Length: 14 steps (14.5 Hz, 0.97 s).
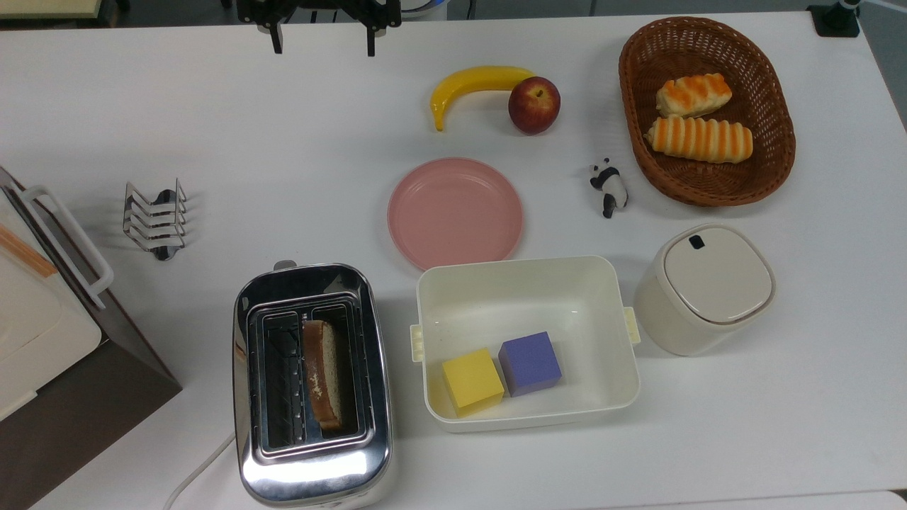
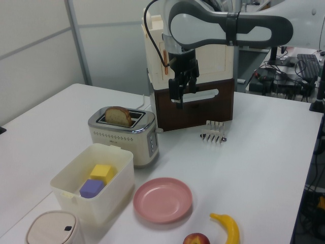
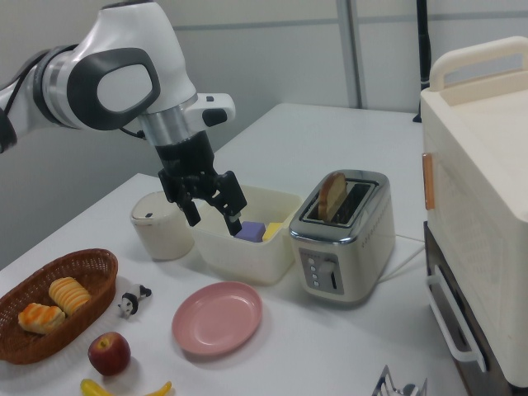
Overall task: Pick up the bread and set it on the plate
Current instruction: 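Move the open gripper from above the table toward the toaster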
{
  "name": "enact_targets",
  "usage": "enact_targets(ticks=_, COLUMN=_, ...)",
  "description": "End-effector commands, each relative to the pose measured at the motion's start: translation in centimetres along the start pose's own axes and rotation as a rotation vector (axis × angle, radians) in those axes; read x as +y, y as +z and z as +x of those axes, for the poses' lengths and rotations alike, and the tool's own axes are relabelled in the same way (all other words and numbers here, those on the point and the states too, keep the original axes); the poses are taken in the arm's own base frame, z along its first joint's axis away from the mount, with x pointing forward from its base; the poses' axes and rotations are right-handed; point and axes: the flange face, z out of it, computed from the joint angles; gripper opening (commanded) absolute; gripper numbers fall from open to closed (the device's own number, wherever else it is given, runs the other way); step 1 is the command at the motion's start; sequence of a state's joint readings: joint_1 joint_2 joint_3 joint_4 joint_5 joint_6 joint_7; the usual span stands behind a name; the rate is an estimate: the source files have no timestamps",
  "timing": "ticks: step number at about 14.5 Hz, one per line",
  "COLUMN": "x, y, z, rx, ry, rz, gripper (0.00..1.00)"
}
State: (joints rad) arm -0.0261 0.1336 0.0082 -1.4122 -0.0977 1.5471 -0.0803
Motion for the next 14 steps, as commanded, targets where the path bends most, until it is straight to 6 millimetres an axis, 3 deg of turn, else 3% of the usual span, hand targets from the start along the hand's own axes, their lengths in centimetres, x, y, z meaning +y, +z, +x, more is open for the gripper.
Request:
enact_targets(ticks=1, x=-0.3, y=0.3, z=-1.0, rx=-0.022, ry=0.001, rz=0.002, gripper=1.0)
enact_targets(ticks=9, x=-0.2, y=0.1, z=0.1, rx=0.036, ry=0.001, rz=0.001, gripper=1.0)
enact_targets(ticks=14, x=-0.4, y=1.3, z=3.3, rx=0.17, ry=-0.002, rz=0.001, gripper=1.0)
